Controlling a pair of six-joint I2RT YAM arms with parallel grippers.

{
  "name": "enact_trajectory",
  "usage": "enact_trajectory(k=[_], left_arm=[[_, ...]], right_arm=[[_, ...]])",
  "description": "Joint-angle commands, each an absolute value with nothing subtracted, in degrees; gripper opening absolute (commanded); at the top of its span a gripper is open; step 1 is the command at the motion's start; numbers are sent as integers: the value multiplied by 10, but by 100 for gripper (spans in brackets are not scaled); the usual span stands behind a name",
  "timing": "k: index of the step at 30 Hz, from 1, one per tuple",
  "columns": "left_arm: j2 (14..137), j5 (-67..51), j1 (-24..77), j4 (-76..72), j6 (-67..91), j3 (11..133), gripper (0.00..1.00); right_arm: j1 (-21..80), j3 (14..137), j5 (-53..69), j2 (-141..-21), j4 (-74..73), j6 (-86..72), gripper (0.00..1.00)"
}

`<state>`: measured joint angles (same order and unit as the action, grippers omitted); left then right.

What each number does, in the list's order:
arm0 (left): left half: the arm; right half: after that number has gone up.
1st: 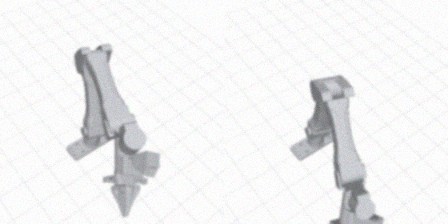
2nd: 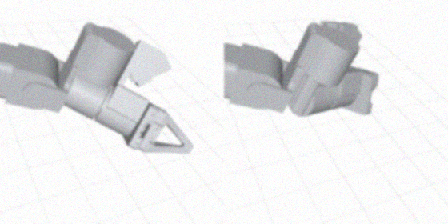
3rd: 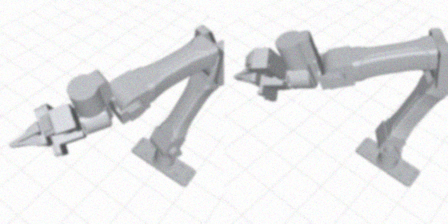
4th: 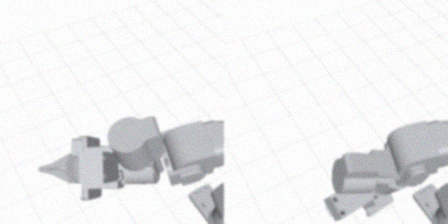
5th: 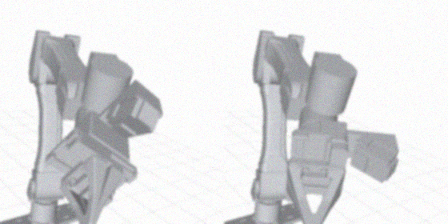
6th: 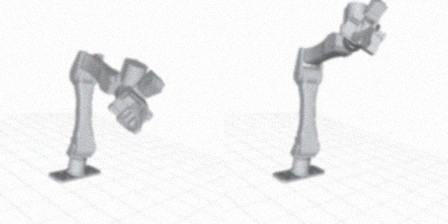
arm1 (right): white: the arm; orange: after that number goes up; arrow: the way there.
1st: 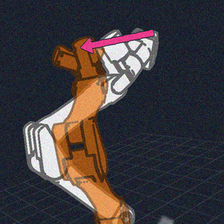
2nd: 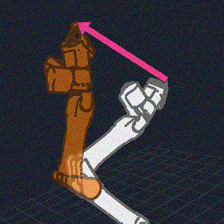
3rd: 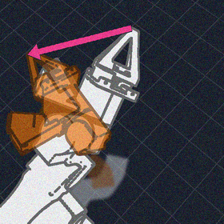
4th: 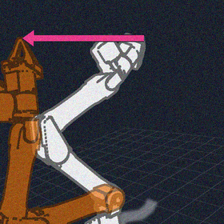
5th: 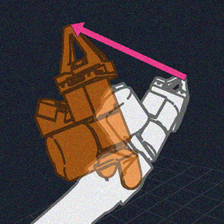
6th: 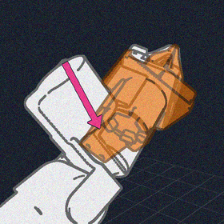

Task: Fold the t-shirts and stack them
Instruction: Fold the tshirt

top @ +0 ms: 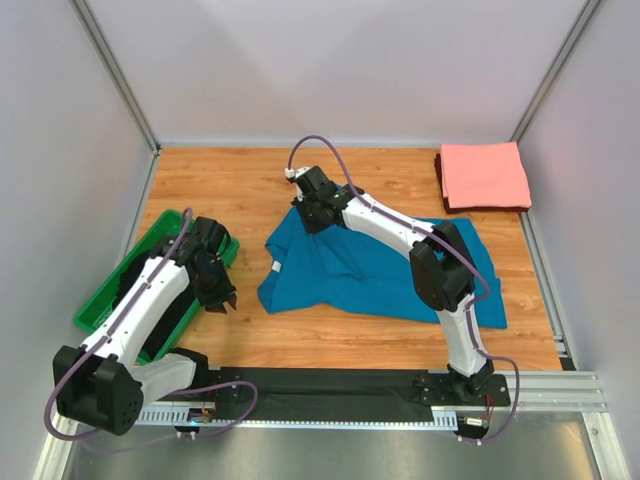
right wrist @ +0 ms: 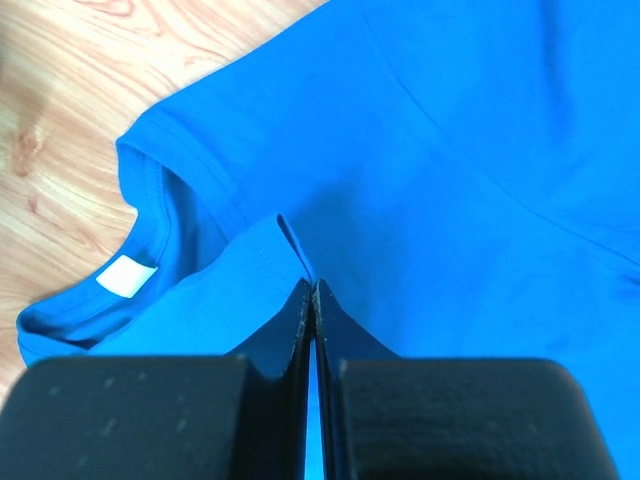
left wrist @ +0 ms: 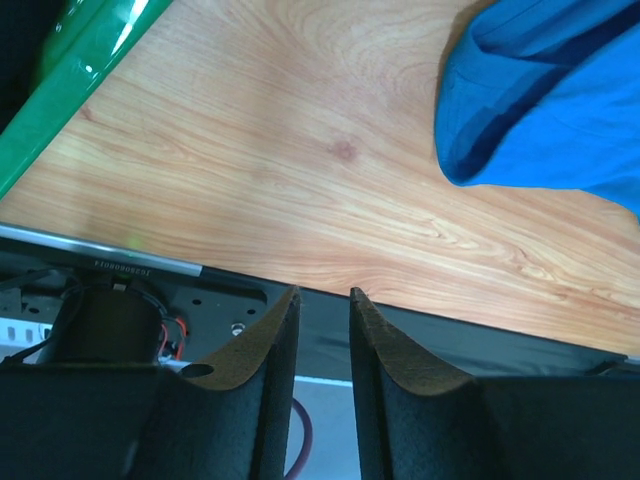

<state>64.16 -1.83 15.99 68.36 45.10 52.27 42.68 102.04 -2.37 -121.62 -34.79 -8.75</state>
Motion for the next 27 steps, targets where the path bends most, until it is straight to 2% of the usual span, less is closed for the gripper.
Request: enact_trajectory(k=[1,6,13,15,27], left_arm=[[647,-11,156,654,454,539,33],[692,-39,156,576,426,576,27],[817,-78,157,518,418,600,4],[840,-87,157,503,419,591,1],[928,-84,178,433,424,583,0]], right_arm=[[421,1013,-9,-1185,-318,-92,0],[420,1012,19,-1182,-317,-91,0],[419,992,26,-1172,-309,-95,0],[420,986,30,-1167,-305,-97,0],[420,978,39,-1166,-299,-105,0]])
